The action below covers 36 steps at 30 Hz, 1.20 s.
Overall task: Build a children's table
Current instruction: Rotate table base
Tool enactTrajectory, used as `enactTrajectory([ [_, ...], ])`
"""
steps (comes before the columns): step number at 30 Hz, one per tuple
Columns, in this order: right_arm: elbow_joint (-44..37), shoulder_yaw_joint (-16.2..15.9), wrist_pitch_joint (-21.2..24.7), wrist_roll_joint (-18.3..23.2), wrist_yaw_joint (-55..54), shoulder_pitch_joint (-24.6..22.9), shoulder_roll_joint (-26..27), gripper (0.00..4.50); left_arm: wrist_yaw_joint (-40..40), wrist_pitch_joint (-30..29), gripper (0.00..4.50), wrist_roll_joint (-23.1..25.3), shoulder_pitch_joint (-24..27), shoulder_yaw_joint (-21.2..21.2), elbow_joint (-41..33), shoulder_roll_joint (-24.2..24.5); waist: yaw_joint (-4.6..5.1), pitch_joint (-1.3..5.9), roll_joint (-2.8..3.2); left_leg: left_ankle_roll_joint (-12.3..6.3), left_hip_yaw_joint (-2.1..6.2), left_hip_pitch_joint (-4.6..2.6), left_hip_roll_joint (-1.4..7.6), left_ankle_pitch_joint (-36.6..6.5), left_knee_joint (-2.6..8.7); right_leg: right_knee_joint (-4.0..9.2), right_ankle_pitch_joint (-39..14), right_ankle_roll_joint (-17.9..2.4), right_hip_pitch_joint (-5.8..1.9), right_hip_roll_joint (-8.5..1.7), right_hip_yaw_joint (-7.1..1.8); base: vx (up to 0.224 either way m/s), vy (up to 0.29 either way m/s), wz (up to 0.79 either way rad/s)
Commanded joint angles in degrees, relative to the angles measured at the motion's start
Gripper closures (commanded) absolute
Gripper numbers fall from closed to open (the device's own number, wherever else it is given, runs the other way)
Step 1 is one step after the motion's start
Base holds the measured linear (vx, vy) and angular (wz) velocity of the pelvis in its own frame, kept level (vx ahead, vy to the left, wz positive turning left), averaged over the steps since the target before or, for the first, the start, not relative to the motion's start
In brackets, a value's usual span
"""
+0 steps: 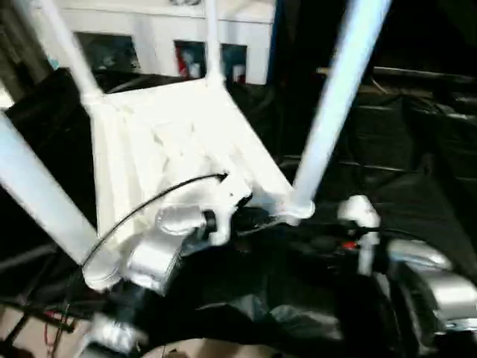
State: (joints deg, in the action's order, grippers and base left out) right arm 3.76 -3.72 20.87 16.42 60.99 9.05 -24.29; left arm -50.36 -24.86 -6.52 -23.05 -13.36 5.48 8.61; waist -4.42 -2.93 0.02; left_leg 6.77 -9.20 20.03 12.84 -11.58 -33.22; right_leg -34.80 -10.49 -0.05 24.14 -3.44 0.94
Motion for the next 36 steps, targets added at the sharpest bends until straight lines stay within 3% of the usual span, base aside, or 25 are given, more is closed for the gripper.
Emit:
enactTrajectory([
  [1, -1.2, -0.4, 0.8, 0.9, -0.8, 0.5, 0.1, 1.32, 0.5, -2.1, 3.35, -1.3, 1.8, 1.3, -4.4, 0.7, -0.17, 3.24, -0.71, -4.75, -1.05, 0.52, -0.16, -8.3, 3.32, 3.84, -7.1, -13.8, -3.76, -2.43, -1.19, 0.000, 0.000, 0.00],
  [4, 0.3, -0.6, 0.1, 0.3, -2.4, 2.3, 2.2, 1.32, 0.5, -4.5, 3.15, -2.5, 6.1, 1.7, -11.4, 2.3, -0.10, 3.30, -0.49, -3.66, -0.87, 0.68, -0.19, -8.7, 3.43, 3.84, -9.4, -12.3, -3.78, -2.55, -1.19, 0.000, 0.000, 0.00],
  [5, 2.1, -0.7, -1.0, -0.7, -3.5, 3.6, 3.4, 1.32, 0.5, -6.2, 3.07, -3.4, 9.0, 2.3, -15.3, 3.3, -0.04, 3.21, -0.14, -3.30, -0.92, 0.60, -0.29, -8.8, 3.42, 3.93, -9.8, -12.0, -3.49, -2.39, -1.18, 0.000, 0.000, 0.00],
  [7, 5.5, -0.8, -2.7, -2.1, -6.0, 5.8, 5.0, 1.32, 1.0, -8.6, 2.95, -5.1, 13.9, 3.3, -21.0, 5.1, 0.55, 3.20, -0.28, -2.71, -0.69, 1.00, -0.22, -9.0, 3.66, 3.76, -9.9, -12.2, -3.78, -2.61, -1.09, 0.000, 0.000, 0.00],
  [8, 7.0, -0.8, -3.4, -2.8, -7.4, 6.8, 5.5, 1.32, 1.1, -9.2, 2.76, -5.6, 15.8, 3.5, -22.6, 5.9, 0.75, 3.13, -0.12, -2.62, -0.90, 0.63, -0.26, -9.5, 3.56, 4.00, -10.4, -12.2, -3.31, -2.27, -1.12, 0.000, 0.000, 0.00],
  [10, 9.4, -0.8, -4.5, -3.9, -9.7, 8.2, 6.2, 1.32, 1.1, -9.8, 2.70, -6.4, 18.5, 3.9, -24.9, 7.0, 0.80, 3.10, 0.09, -2.27, -0.95, 0.52, -0.34, -10.2, 3.58, 4.02, -11.0, -12.2, -3.21, -2.09, -1.05, 0.000, 0.000, 0.00],
  [12, 14.0, 0.1, -6.3, -5.6, -14.5, 10.9, 7.4, 1.32, 2.3, -9.1, 2.56, -5.8, 22.4, 4.9, -26.1, 7.6, 0.74, 2.90, -0.08, -2.09, -1.14, 0.22, -0.40, -11.3, 3.66, 4.34, -12.4, -11.8, -2.90, -1.86, -1.11, 0.000, 0.000, 0.00],
  [14, 18.2, 1.2, -7.1, -6.8, -19.1, 13.4, 8.4, 1.32, 3.6, -8.1, 2.25, -5.0, 25.4, 5.7, -26.5, 7.7, 0.93, 2.84, -0.34, -1.62, -1.02, 0.54, -0.48, -11.5, 3.81, 4.32, -13.5, -11.2, -3.13, -1.90, -1.05, 0.000, 0.000, 0.00],
  [15, 19.4, 1.5, -7.1, -7.0, -20.4, 14.1, 8.7, 1.32, 3.9, -7.8, 2.25, -4.9, 26.2, 5.9, -26.6, 7.9, 0.81, 2.89, -0.03, -1.42, -0.93, 0.39, -0.41, -11.7, 3.77, 4.19, -13.8, -11.2, -2.98, -2.01, -1.08, 0.000, 0.000, 0.00],
  [17, 22.8, 2.7, -8.3, -7.5, -23.7, 16.3, 9.8, 1.32, 4.4, -7.2, 2.00, -4.3, 28.6, 5.7, -27.1, 8.9, 0.82, 2.88, -0.08, -1.35, -1.08, 0.19, -0.48, -12.4, 3.74, 4.34, -14.5, -10.4, -2.76, -1.90, -1.17, 0.000, 0.000, 0.00],
  [18, 24.8, 3.0, -9.1, -7.9, -25.7, 17.5, 10.3, 1.32, 4.2, -7.2, 1.83, -5.0, 30.1, 5.9, -28.0, 9.5, 0.75, 3.01, -0.42, -1.38, -1.06, 0.24, -0.47, -11.7, 3.63, 4.07, -14.0, -10.5, -2.78, -2.03, -1.18, 0.000, 0.000, 0.00],
  [21, 28.2, 3.2, -10.1, -9.0, -29.0, 19.3, 10.9, 1.32, 3.5, -7.6, 1.69, -6.8, 32.8, 6.5, -29.9, 10.5, 0.77, 3.03, -0.37, -1.40, -1.08, 0.48, -0.52, -10.5, 3.64, 3.89, -12.2, -10.1, -2.98, -1.91, -1.17, 0.000, 0.000, 0.00],
  [23, 32.6, 3.4, -11.5, -10.4, -33.2, 21.4, 11.5, 1.32, 2.6, -9.0, 1.50, -9.3, 35.6, 7.4, -32.2, 11.3, 0.91, 3.08, -0.85, -1.45, -1.13, 0.66, -0.57, -9.9, 3.62, 3.61, -11.2, -10.4, -3.07, -1.92, -1.13, 0.000, 0.000, 0.00],
  [24, 33.4, 3.5, -11.8, -10.4, -33.8, 21.7, 11.6, 1.32, 2.4, -9.1, 1.40, -9.7, 35.9, 7.6, -32.4, 11.4, 0.84, 3.03, -0.54, -1.34, -1.18, 0.42, -0.52, -10.4, 3.61, 3.66, -11.7, -10.4, -2.79, -1.91, -1.13, 0.000, 0.000, 0.00],
  [26, 38.7, 3.7, -13.9, -11.3, -37.4, 24.2, 12.2, 1.32, 1.7, -9.0, 1.15, -11.1, 38.0, 9.0, -33.8, 12.2, 0.99, 2.93, -1.06, -1.14, -1.27, 0.46, -0.63, -11.1, 3.60, 3.76, -12.7, -10.3, -2.75, -1.87, -1.10, 0.000, 0.000, 0.00],
  [29, 42.5, 3.9, -15.7, -12.1, -38.8, 26.0, 12.7, 1.32, 0.4, -8.9, 0.99, -12.4, 40.5, 9.7, -35.4, 14.2, 0.80, 2.79, -0.65, -0.83, -1.45, -0.05, -0.64, -13.9, 3.49, 4.09, -15.7, -9.2, -2.07, -1.71, -1.15, 0.000, 0.000, 0.00],
  [32, 49.0, 5.5, -18.8, -11.2, -40.7, 29.4, 13.7, 1.32, -3.7, -11.2, 0.81, -15.5, 46.5, 12.9, -38.6, 19.5, 1.05, 2.70, -0.63, -0.62, -1.11, 0.41, -0.62, -15.0, 3.83, 3.78, -16.2, -8.6, -2.33, -1.63, -1.05, 0.000, 0.000, 0.00],
  [33, 50.0, 5.5, -19.4, -11.3, -40.9, 29.9, 13.8, 1.32, -4.1, -11.2, 0.65, -15.9, 46.9, 13.5, -38.7, 20.1, 1.06, 2.72, -0.69, -0.47, -1.08, 0.21, -0.55, -15.8, 3.82, 3.76, -17.0, -8.5, -2.08, -1.68, -1.03, 0.000, 0.000, 0.00],
  [36, 52.4, 5.4, -21.2, -11.5, -41.1, 31.2, 13.9, 1.32, -4.9, -10.6, 0.38, -16.9, 47.7, 15.4, -38.5, 21.2, 0.91, 2.88, -0.55, -0.52, -1.38, -0.29, -0.55, -15.5, 3.60, 3.74, -14.3, -9.0, -1.77, -1.44, -1.14, 0.000, 0.000, 0.00],
])
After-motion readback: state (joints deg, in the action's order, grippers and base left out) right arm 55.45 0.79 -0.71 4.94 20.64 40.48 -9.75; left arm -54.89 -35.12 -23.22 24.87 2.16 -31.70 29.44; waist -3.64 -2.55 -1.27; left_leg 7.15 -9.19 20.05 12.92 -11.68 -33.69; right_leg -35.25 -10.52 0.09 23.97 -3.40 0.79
